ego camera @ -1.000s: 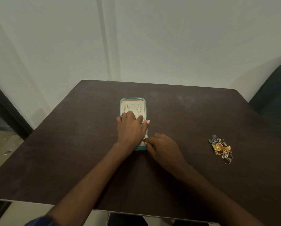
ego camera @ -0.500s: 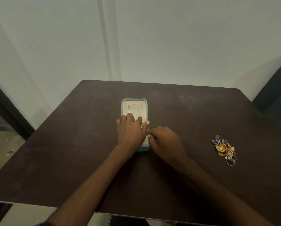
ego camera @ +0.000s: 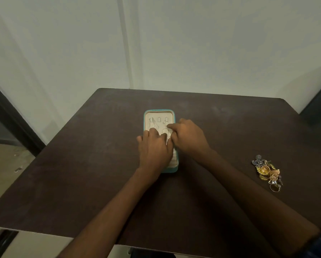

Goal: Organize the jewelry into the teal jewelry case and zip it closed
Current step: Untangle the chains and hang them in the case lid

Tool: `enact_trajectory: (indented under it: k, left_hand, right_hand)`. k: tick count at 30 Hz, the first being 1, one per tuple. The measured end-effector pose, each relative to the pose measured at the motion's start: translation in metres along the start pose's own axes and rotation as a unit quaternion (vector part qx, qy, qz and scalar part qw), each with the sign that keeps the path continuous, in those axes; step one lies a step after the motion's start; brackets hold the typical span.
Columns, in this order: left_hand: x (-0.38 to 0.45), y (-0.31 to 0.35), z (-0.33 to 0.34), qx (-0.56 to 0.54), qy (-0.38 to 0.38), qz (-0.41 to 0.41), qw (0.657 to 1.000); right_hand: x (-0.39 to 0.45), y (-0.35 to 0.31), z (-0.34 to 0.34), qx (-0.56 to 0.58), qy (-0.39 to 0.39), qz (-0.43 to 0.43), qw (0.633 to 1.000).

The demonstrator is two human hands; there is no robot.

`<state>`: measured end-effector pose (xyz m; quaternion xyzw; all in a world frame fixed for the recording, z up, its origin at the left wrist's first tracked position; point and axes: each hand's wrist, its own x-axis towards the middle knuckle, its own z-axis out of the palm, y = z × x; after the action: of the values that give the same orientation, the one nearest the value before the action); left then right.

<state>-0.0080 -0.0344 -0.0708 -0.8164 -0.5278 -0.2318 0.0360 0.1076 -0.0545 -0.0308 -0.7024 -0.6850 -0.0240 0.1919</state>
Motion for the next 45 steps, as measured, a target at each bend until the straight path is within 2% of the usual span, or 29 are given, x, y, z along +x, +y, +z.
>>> enact_trajectory:
  k: [6, 13, 22, 27, 30, 35, 41, 45]
  left_hand:
    - [-0.001, -0.001, 0.005, -0.006, 0.004, 0.001, 1.0]
    - [-0.001, -0.001, 0.007, -0.078, 0.038, 0.045, 0.995]
    - [-0.001, -0.002, 0.007, -0.113, 0.03, 0.047, 0.992]
    - [0.0, -0.005, 0.007, -0.134, 0.025, 0.021, 0.99]
    - [0.0, -0.006, 0.006, -0.149, 0.017, 0.004, 0.989]
    - [0.001, -0.006, 0.008, -0.149, -0.005, 0.0, 0.989]
    - [0.002, -0.008, 0.005, -0.242, 0.018, -0.053, 0.969]
    - [-0.001, -0.008, -0.002, -0.29, 0.057, -0.046, 0.954]
  right_hand:
    - [0.006, -0.001, 0.009, -0.023, -0.023, 0.008, 0.999]
    - [0.006, 0.002, 0.016, 0.04, -0.056, 0.017, 0.997]
    - [0.007, 0.011, 0.019, 0.068, -0.094, 0.024, 0.993]
    - [0.002, 0.009, 0.018, 0.102, -0.054, 0.033, 0.993]
    - [-0.003, 0.009, 0.015, 0.079, -0.017, 0.057, 0.995]
    - [-0.007, 0.01, 0.015, 0.048, -0.04, 0.033, 0.998]
    - [-0.009, 0.011, 0.011, 0.082, 0.016, 0.075, 0.994]
    - [-0.017, 0.011, 0.009, 0.095, 0.02, 0.079, 0.992]
